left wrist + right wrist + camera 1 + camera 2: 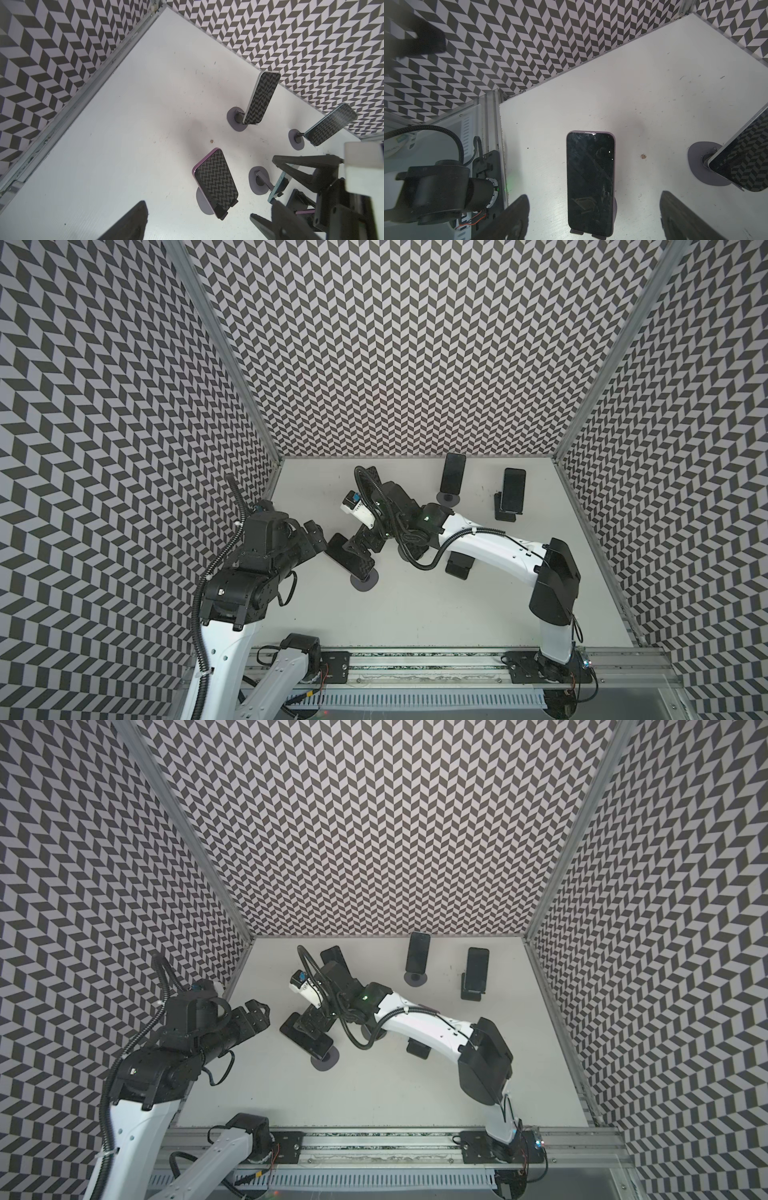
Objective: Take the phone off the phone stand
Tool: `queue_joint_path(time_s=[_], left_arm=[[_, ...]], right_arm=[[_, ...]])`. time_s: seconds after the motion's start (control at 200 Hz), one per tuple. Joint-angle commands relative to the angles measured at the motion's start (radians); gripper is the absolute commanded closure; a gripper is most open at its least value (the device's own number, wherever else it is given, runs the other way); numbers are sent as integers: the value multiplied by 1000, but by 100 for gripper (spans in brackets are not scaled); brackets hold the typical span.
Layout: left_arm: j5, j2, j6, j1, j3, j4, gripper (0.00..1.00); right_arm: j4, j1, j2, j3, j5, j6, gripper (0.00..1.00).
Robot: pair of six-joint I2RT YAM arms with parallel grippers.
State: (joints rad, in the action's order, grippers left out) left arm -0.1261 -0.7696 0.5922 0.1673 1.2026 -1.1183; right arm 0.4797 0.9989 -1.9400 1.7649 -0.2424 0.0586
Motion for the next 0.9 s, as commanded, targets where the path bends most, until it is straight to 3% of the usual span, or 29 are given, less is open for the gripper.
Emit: queue_joint_path(time_s=[0.0,0.295,0.896], left_arm=[[-12,33,-36,-5,-21,86,7],[-9,30,-77,-6,-38,123,7],[-72,10,-41,-6,-56,68,8]], right_arm=[[10,8,-27,24,17,0,4],[52,9,-50,47,21,4,3],[68,19,-85,40,-14,-7,3]])
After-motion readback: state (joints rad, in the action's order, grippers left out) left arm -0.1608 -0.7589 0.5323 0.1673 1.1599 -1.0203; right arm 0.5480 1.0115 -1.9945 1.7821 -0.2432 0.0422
